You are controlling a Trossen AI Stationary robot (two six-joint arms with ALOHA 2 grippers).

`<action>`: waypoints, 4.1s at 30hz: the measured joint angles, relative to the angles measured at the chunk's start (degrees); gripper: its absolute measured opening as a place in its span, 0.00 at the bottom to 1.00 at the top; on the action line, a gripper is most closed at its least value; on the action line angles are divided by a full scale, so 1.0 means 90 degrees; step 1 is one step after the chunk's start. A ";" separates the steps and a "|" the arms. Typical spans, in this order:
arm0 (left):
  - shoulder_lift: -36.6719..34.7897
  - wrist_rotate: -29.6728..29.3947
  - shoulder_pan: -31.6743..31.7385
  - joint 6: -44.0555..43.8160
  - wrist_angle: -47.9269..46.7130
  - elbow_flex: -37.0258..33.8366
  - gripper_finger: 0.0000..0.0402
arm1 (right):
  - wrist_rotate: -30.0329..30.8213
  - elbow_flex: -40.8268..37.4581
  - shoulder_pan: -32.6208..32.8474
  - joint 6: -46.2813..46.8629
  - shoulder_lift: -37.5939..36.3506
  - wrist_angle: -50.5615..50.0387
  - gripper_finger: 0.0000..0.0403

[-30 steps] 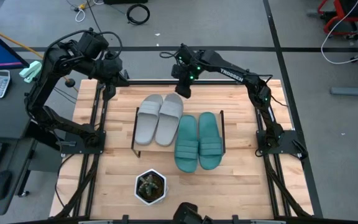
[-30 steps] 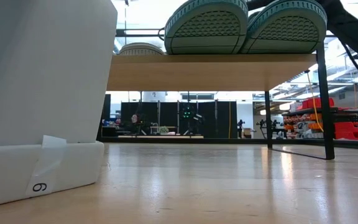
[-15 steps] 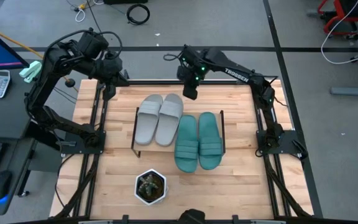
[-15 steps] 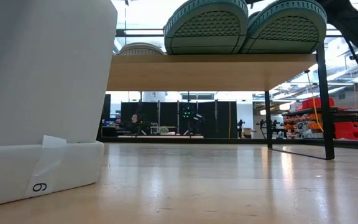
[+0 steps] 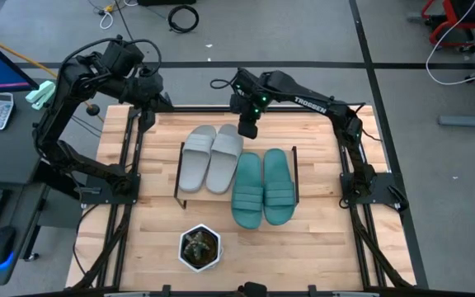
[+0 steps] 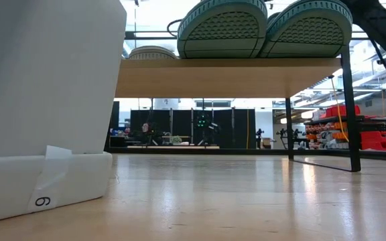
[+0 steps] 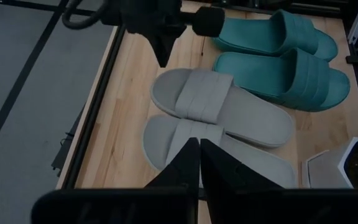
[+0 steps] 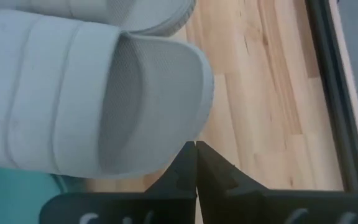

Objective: Pick and place slides into the shelf
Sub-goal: Put the gray slide on the shelf

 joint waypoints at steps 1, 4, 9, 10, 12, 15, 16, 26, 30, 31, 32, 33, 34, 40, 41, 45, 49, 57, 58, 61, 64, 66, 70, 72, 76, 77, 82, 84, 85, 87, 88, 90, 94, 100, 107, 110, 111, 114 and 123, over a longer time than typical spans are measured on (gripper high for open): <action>0.0000 0.0000 0.0000 0.0000 0.0000 0.0000 0.04 | 0.0002 -0.0042 0.0000 0.0033 0.0007 0.0029 0.00; 0.0000 -0.0001 0.0000 -0.0001 0.0000 0.0000 0.03 | -0.0003 -0.0248 0.0011 0.0075 0.0011 0.0182 0.00; 0.0000 -0.0002 0.0000 -0.0001 0.0001 0.0000 0.05 | -0.0056 -0.0421 0.0040 0.0193 0.0028 0.0427 0.00; 0.0000 -0.0002 0.0000 0.0000 0.0000 0.0000 0.05 | -0.0071 -0.0423 0.0049 0.0194 0.0028 0.0512 0.00; 0.0000 -0.0001 0.0000 -0.0002 0.0002 0.0000 0.06 | -0.0071 -0.0428 0.0067 0.0200 0.0028 0.0634 0.00; 0.0000 -0.0001 0.0000 0.0000 0.0002 0.0000 0.05 | -0.0121 -0.0428 0.0068 0.0294 0.0028 0.0767 0.00; 0.0000 -0.0002 0.0000 0.0000 0.0002 0.0000 0.05 | -0.0149 -0.0428 0.0068 0.0308 0.0028 0.0799 0.00; 0.0000 -0.0001 0.0000 -0.0002 0.0000 0.0000 0.05 | -0.0046 -0.0421 0.0049 0.0359 0.0028 0.0921 0.00; 0.0000 0.0000 0.0000 -0.0002 -0.0002 0.0000 0.06 | 0.0128 -0.0368 -0.0052 0.0426 0.0010 0.0870 0.00; 0.0000 0.0000 0.0000 -0.0002 0.0000 0.0000 0.06 | 0.0136 -0.0368 -0.0091 0.0458 -0.0019 0.0833 0.00; 0.0000 0.0000 0.0000 -0.0002 -0.0002 0.0000 0.06 | 0.0168 -0.0368 -0.0119 0.0458 -0.0038 0.0789 0.00; 0.0000 -0.0001 0.0000 -0.0002 -0.0002 0.0000 0.06 | 0.0216 -0.0368 -0.0145 0.0458 -0.0061 0.0773 0.00; -0.0001 0.0000 0.0000 -0.0002 -0.0002 0.0000 0.05 | 0.0250 -0.0365 -0.0181 0.0460 -0.0095 0.0711 0.00; -0.0002 0.0000 0.0000 0.0036 -0.0002 0.0000 0.03 | 0.0252 -0.0365 -0.0199 0.0346 -0.0128 -0.0204 0.00; -0.0002 -0.0001 0.0000 0.0043 -0.0002 0.0000 0.03 | 0.0254 -0.0370 -0.0142 0.0316 -0.0118 -0.0204 0.00; -0.0002 0.0000 0.0000 0.0051 0.0008 0.0000 0.04 | 0.0213 -0.0380 0.0021 0.0288 -0.0104 -0.0046 0.00; -0.0002 0.0000 0.0000 0.0051 0.0036 0.0000 0.06 | 0.0199 -0.0385 0.0085 0.0294 -0.0104 -0.0015 0.00; -0.0002 0.0000 0.0000 0.0049 0.0036 0.0000 0.04 | 0.0054 -0.0387 0.0131 0.0385 -0.0101 0.0321 0.00; -0.0002 0.0000 0.0000 0.0049 0.0036 0.0000 0.04 | 0.0034 -0.0387 0.0131 0.0421 -0.0101 0.0374 0.00; -0.0002 0.0000 0.0000 0.0049 0.0036 0.0000 0.04 | -0.0025 -0.0387 0.0129 0.0517 -0.0099 0.0568 0.00; -0.0002 0.0000 0.0000 0.0049 0.0036 0.0000 0.05 | -0.0059 -0.0387 0.0124 0.0580 -0.0099 0.0665 0.00; -0.0002 0.0000 0.0000 0.0048 0.0036 0.0000 0.06 | -0.0059 -0.0387 0.0121 0.0633 -0.0096 0.0636 0.00; -0.0002 0.0000 0.0000 0.0046 0.0034 0.0000 0.06 | -0.0013 -0.0387 0.0107 0.0671 -0.0094 0.0405 0.00; -0.0002 0.0000 0.0000 0.0048 0.0022 0.0000 0.05 | -0.0009 -0.0388 0.0108 0.0647 -0.0094 0.0206 0.00; -0.0002 0.0000 0.0000 0.0046 -0.0042 0.0000 0.04 | 0.0268 -0.0554 0.0163 0.0526 -0.0087 0.0124 0.00; -0.0002 0.0000 -0.0002 0.0046 -0.0052 0.0000 0.04 | 0.0352 -0.0571 0.0165 0.0524 -0.0077 0.0088 0.00; -0.0002 0.0000 -0.0002 0.0046 -0.0058 0.0000 0.05 | 0.0383 -0.0667 0.0165 0.0383 -0.0082 -0.0050 0.00; -0.0002 0.0001 -0.0002 0.0046 -0.0058 0.0000 0.06 | 0.0386 -0.0710 0.0169 0.0356 -0.0077 -0.0119 0.00; -0.0002 0.0000 -0.0002 0.0046 -0.0058 0.0000 0.06 | 0.0374 -0.0733 0.0180 0.0354 -0.0077 -0.0080 0.00; -0.0002 0.0000 -0.0002 0.0048 -0.0058 0.0000 0.06 | 0.0261 -0.0747 0.0207 0.0349 -0.0079 -0.0063 0.00; -0.0002 0.0001 -0.0002 0.0059 -0.0058 0.0000 0.05 | 0.0213 -0.0751 0.0231 0.0349 -0.0079 -0.0031 0.00; -0.0002 0.0000 -0.0002 0.0125 -0.0058 0.0000 0.04 | 0.0203 -0.0753 0.0270 0.0344 -0.0079 0.0096 0.00; -0.0005 0.0000 -0.0002 0.0146 -0.0057 0.0000 0.03 | 0.0100 -0.0753 0.0297 0.0356 -0.0079 0.0362 0.00; -0.0005 0.0000 -0.0002 0.0148 -0.0056 0.0000 0.04 | 0.0089 -0.0751 0.0304 0.0356 -0.0079 0.0512 0.00; -0.0005 0.0000 -0.0002 0.0153 -0.0053 0.0000 0.06 | 0.0050 -0.0751 0.0304 0.0356 -0.0079 0.0762 0.00; -0.0005 0.0000 -0.0002 0.0155 -0.0051 0.0000 0.04 | 0.0048 -0.0751 0.0304 0.0356 -0.0079 0.0765 0.00; -0.0005 0.0000 -0.0002 0.0155 -0.0051 0.0000 0.04 | 0.0046 -0.0751 0.0304 0.0356 -0.0079 0.0765 0.00; -0.0005 0.0000 -0.0002 0.0158 -0.0049 0.0000 0.03 | 0.0045 -0.0751 0.0304 0.0450 -0.0079 0.0755 0.00; -0.0005 0.0000 -0.0002 0.0158 -0.0047 0.0000 0.05 | 0.0029 -0.0748 0.0301 0.0468 -0.0089 0.0606 0.08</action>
